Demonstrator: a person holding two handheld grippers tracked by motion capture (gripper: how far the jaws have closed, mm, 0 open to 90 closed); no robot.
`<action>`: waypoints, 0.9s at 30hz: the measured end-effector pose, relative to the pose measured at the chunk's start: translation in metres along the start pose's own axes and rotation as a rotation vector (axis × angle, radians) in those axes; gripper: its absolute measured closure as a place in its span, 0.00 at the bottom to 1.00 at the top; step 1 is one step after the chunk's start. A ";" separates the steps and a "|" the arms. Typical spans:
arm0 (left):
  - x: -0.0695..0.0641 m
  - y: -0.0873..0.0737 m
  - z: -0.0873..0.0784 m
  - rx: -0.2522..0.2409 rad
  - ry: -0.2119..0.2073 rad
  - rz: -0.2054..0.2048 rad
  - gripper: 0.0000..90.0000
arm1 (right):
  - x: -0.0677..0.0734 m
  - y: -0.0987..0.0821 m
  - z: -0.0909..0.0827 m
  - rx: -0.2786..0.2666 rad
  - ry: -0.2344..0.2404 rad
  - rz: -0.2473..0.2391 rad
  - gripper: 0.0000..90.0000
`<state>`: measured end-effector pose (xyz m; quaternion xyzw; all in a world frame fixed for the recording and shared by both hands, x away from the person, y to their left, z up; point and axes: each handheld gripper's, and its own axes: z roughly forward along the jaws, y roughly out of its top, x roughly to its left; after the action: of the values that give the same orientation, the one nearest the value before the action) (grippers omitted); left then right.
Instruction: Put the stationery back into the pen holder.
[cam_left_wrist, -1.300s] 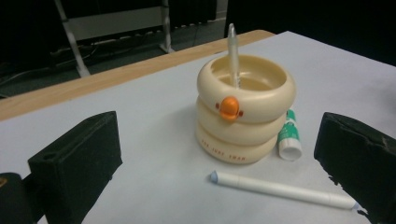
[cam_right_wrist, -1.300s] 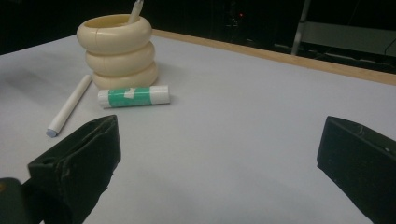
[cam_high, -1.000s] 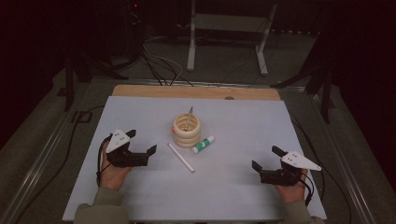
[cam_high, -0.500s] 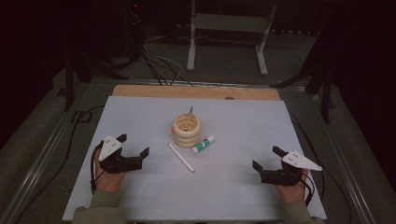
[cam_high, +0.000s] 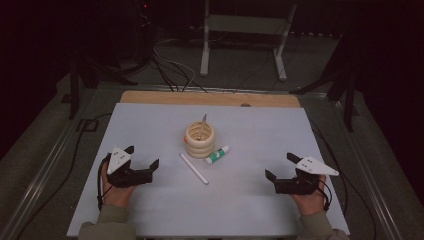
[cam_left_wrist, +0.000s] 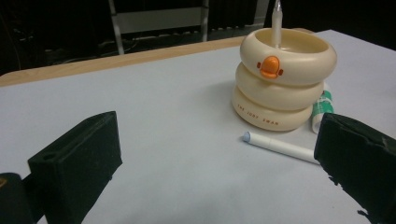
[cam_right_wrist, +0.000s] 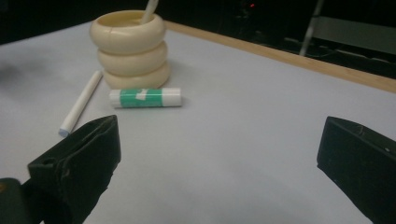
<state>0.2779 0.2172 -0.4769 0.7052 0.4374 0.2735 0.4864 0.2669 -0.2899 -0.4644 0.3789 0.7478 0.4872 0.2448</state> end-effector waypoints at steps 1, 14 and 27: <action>0.000 -0.001 0.000 -0.001 0.004 -0.004 0.01 | 0.002 0.004 0.002 0.010 0.004 -0.015 0.00; 0.003 -0.005 0.002 0.010 0.049 -0.035 0.01 | 0.026 0.047 0.047 0.183 0.135 -0.086 0.00; 0.004 -0.008 0.006 0.019 0.072 -0.031 0.01 | 0.063 0.085 0.107 0.344 0.262 -0.098 0.00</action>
<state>0.2814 0.2192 -0.4868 0.6927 0.4679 0.2869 0.4679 0.3362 -0.1608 -0.4296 0.3118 0.8628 0.3850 0.1010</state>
